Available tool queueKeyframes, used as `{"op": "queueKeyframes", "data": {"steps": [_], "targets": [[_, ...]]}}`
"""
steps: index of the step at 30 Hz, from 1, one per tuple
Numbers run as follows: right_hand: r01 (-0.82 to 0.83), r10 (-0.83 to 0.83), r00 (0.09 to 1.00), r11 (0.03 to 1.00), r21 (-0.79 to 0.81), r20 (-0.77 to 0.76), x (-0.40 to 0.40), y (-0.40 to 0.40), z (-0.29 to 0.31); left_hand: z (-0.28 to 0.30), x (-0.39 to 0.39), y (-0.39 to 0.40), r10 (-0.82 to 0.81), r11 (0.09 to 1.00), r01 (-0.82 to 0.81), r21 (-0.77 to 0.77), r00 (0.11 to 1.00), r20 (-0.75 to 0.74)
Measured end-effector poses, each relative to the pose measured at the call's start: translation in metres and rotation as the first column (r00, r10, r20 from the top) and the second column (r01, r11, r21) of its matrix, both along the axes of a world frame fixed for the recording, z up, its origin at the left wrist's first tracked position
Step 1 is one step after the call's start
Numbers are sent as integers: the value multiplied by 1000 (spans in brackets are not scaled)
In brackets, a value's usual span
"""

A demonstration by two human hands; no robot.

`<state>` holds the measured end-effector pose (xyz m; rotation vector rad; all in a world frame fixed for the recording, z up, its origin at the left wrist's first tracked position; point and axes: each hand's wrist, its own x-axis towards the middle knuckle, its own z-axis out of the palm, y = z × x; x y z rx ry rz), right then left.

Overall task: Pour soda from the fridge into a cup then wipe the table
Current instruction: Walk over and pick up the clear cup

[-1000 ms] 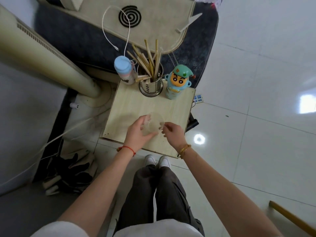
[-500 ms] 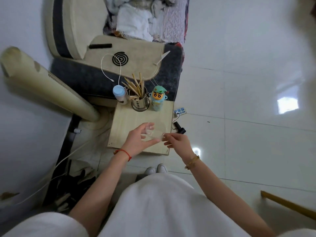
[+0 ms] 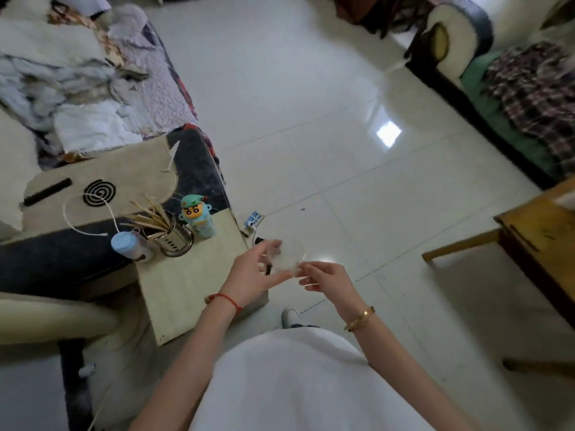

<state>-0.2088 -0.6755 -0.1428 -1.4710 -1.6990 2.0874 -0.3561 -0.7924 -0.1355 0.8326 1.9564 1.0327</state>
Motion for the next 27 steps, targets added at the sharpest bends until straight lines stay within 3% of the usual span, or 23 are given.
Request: {"op": "queueKeyframes", "data": {"steps": [9,16,27], "targets": [[430,-428,902,902,40,-49,129,-4,26,33,93,70,-428,902,429,39,903,-34],[696,-690,718,717,47,-97,244,-14,27,39,205,115,-661,745,664,64,748,-60],[901,-899,429,419,112,-91,475,-36,34,36,452,160,-886,439,890,120,451,-109]]}}
